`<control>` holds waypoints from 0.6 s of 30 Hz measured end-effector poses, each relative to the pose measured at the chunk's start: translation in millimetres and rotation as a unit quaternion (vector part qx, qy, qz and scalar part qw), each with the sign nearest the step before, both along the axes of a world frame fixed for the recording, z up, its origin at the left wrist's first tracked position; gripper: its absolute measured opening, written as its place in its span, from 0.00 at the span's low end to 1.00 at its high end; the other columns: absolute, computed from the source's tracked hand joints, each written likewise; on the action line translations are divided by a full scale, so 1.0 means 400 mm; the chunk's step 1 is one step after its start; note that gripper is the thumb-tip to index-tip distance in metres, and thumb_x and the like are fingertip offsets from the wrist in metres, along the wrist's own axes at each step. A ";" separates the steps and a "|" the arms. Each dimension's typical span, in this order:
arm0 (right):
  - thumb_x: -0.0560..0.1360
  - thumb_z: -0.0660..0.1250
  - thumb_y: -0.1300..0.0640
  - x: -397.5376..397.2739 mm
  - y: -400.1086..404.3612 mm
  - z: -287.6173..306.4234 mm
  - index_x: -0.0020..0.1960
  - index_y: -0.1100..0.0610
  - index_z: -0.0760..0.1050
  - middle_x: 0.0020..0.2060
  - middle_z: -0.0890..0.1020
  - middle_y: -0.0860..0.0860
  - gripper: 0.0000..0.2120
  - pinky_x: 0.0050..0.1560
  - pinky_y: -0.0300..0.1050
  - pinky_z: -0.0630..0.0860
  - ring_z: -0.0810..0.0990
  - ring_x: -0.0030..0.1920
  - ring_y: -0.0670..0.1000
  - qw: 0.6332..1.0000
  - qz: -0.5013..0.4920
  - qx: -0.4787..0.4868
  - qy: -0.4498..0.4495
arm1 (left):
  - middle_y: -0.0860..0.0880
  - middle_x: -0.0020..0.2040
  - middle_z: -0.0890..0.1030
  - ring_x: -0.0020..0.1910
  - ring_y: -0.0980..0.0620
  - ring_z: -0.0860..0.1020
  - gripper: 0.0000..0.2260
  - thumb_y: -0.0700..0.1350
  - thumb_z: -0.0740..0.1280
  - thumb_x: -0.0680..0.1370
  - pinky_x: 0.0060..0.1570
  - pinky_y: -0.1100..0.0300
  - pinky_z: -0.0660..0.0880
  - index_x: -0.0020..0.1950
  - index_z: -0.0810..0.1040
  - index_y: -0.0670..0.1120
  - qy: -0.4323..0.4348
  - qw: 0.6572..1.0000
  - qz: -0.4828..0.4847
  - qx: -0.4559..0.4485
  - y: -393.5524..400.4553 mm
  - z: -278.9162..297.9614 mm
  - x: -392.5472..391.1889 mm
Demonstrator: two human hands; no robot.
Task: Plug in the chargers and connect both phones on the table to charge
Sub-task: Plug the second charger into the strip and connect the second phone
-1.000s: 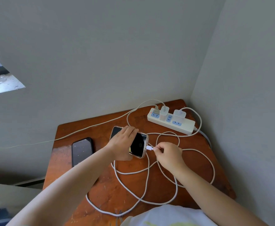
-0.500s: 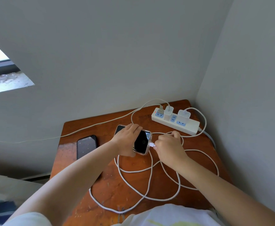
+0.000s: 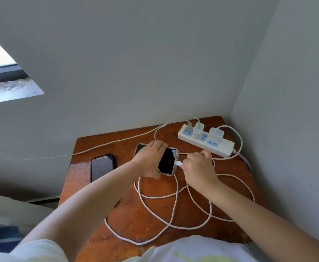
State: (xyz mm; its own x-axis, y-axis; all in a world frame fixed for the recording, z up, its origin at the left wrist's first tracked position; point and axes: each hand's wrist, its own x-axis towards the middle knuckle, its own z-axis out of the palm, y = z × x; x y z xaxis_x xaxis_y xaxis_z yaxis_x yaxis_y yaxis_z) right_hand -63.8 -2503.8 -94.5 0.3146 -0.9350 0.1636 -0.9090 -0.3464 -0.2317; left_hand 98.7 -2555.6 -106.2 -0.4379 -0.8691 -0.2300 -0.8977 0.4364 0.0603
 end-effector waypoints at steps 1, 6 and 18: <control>0.60 0.79 0.65 -0.003 -0.002 -0.002 0.28 0.62 0.80 0.21 0.78 0.55 0.08 0.34 0.51 0.74 0.77 0.25 0.53 1.000 0.006 -0.007 0.002 | 0.45 0.69 0.65 0.67 0.46 0.62 0.42 0.49 0.76 0.62 0.63 0.55 0.66 0.70 0.58 0.44 0.000 1.000 -0.002 -0.002 0.000 0.000 0.000; 0.78 0.60 0.58 -0.022 -0.022 -0.021 0.50 0.60 0.80 0.43 0.82 0.55 0.11 0.53 0.46 0.62 0.76 0.47 0.52 0.999 0.037 0.032 0.009 | 0.44 0.68 0.65 0.66 0.46 0.63 0.42 0.49 0.75 0.63 0.63 0.55 0.66 0.70 0.58 0.44 -0.014 1.000 -0.021 -0.012 0.003 -0.003 -0.004; 0.55 0.80 0.64 -0.007 0.021 0.002 0.24 0.58 0.78 0.18 0.77 0.51 0.11 0.33 0.44 0.76 0.76 0.22 0.50 0.999 0.019 -0.023 -0.018 | 0.45 0.67 0.66 0.66 0.46 0.63 0.41 0.50 0.76 0.63 0.64 0.55 0.65 0.70 0.58 0.45 -0.006 0.999 -0.030 -0.030 0.007 -0.012 -0.003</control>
State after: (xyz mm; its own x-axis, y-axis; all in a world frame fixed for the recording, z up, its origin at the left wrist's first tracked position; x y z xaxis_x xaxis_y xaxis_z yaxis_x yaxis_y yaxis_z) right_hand -66.7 -2495.4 -93.9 0.3428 -0.9136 0.2186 -0.8862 -0.3917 -0.2474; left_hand 97.6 -2552.7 -111.0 -0.4874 -0.8536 -0.1838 -0.8702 0.4923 0.0211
